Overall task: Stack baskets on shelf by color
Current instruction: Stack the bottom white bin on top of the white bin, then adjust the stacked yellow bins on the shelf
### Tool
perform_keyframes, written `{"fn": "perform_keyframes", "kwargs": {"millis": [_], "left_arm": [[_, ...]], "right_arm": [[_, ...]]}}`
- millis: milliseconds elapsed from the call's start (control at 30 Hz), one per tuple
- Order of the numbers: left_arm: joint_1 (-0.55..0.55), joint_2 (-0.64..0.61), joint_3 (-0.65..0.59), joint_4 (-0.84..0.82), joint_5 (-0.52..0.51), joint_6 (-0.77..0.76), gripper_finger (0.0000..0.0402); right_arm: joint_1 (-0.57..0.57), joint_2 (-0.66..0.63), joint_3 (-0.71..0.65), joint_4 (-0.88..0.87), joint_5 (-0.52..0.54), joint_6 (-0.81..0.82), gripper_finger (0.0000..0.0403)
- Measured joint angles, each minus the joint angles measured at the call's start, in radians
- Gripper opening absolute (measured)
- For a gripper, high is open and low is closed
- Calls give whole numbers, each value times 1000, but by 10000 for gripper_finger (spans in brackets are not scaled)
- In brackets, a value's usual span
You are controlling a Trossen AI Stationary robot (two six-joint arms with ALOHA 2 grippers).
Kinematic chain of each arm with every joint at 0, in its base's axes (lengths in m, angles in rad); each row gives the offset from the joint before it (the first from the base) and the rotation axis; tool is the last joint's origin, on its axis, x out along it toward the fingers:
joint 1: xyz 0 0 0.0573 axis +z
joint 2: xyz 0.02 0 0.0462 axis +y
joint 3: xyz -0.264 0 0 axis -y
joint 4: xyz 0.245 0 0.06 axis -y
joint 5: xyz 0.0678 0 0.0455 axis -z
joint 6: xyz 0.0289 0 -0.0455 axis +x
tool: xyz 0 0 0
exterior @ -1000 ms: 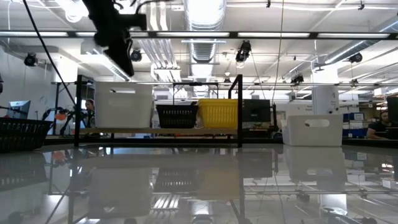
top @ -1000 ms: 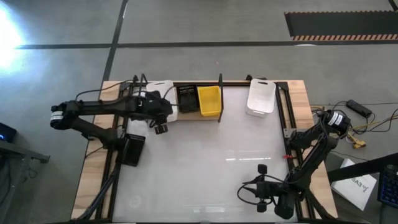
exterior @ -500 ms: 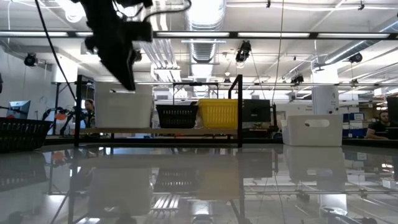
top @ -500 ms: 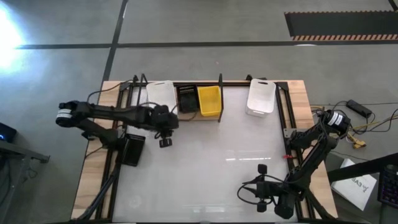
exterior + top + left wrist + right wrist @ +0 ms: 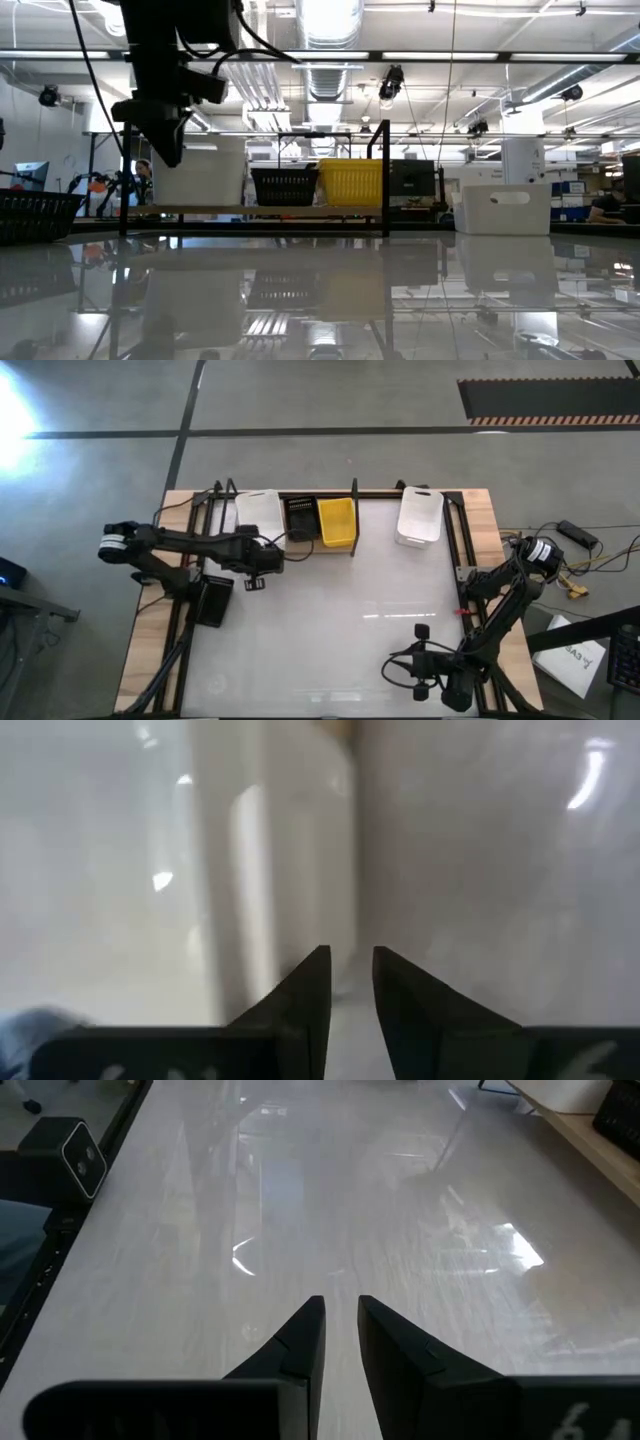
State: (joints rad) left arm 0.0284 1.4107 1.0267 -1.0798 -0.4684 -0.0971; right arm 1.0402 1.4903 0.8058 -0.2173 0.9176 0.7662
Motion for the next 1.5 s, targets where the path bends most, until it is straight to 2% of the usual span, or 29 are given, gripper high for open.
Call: {"fn": "perform_keyframes", "kwargs": {"millis": [467,633,767,833,1000,1100,1167,1300,1500], "left_arm": [[5,-91,-5,-82,-195,-1,60],[4,-130,0,-93,-200,-22,60],[-18,-167,43,-90,-191,-136,60],[-40,-178,72,-86,-188,-192,60],[-146,-185,100,25,-188,-257,60],[-229,-175,82,159,-194,-263,60],[-283,-161,63,259,-199,-263,60],[-379,-107,47,418,-224,-263,60],[-461,-15,56,501,-230,-260,60]], "right_arm": [[0,0,0,15,0,-1,57],[0,0,0,14,0,12,57],[-25,-12,0,-12,47,52,56],[-67,-48,0,-89,55,54,50],[-278,-184,-14,-387,41,81,15],[-460,-276,-63,-396,1,-33,9],[-598,-322,-118,-300,-62,-162,9],[-874,-374,-250,28,-237,-415,8],[-1169,-351,-337,407,-425,-497,8]]}}
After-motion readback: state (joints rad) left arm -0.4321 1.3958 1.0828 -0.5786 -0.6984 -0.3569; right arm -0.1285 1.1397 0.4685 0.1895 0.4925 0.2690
